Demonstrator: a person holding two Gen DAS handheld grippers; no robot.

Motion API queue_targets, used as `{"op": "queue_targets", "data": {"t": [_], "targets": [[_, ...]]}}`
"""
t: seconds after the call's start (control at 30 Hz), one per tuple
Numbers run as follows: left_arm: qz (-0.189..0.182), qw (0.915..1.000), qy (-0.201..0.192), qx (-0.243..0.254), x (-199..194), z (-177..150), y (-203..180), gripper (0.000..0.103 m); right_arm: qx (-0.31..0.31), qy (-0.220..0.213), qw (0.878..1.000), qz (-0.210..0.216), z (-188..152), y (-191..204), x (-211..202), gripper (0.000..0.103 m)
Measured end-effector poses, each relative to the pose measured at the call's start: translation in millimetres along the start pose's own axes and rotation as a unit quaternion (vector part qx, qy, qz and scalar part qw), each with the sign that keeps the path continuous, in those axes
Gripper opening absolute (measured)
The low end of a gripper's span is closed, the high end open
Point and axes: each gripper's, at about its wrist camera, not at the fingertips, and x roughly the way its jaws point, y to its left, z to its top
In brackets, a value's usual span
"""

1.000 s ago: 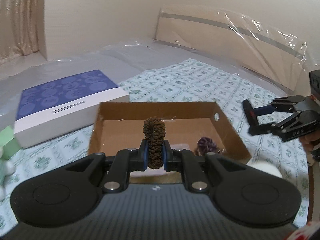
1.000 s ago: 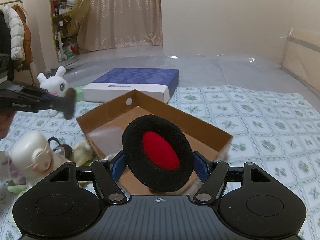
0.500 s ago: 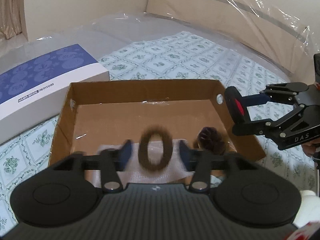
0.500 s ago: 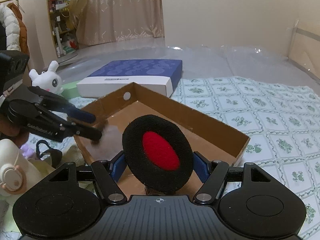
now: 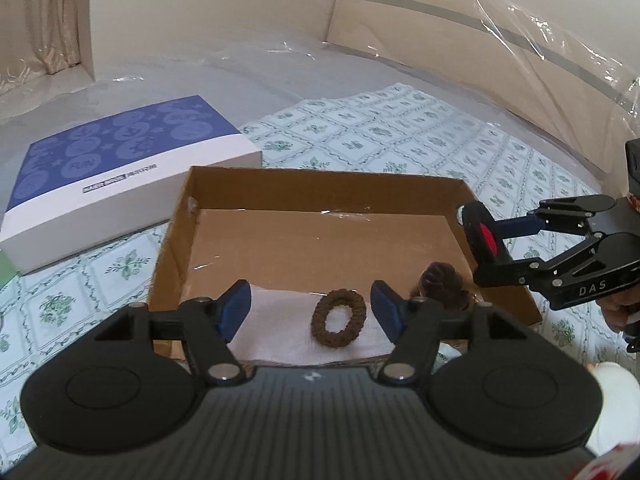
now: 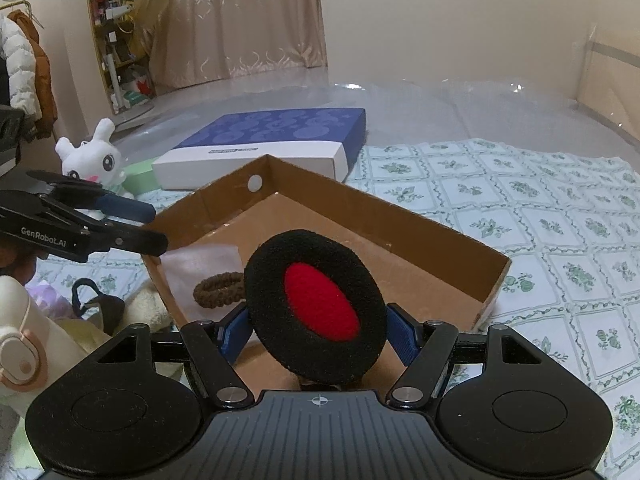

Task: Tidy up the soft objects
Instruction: 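Open the right tool to drop the black pad into the box, then move both open tools back over the remaining pile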

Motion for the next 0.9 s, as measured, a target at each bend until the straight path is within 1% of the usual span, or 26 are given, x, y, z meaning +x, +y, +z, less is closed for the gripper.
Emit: {"op": "queue_targets", "data": {"t": [0.07, 0.13, 0.2, 0.37, 0.53, 0.73, 0.9], "targets": [[0.003, 1.0000, -0.002, -0.002, -3, -1, 0, 0.063, 0.009, -0.001, 1.000, 0.011, 2, 0, 2, 0.073], [0.008, 1.0000, -0.005, -0.003, -6, -2, 1, 0.063, 0.018, -0.008, 1.000, 0.012, 2, -1, 1, 0.080], [0.012, 0.9999, -0.006, -0.007, -11, -4, 1, 0.063, 0.024, -0.013, 1.000, 0.008, 3, -3, -2, 0.081], [0.025, 0.9995, -0.012, -0.018, -25, -12, 3, 0.063, 0.029, -0.015, 0.999, -0.006, 2, -5, -12, 0.082], [0.056, 0.9977, -0.012, -0.037, -45, -24, 5, 0.063, 0.024, -0.020, 0.999, -0.021, -7, 2, -33, 0.082], [0.081, 0.9941, -0.024, -0.067, -82, -45, 0, 0.063, 0.015, -0.030, 0.999, -0.037, -19, 18, -66, 0.082], [0.111, 0.9895, -0.038, -0.084, -118, -66, -16, 0.063, 0.007, -0.040, 0.998, -0.050, -32, 37, -97, 0.082]]}}
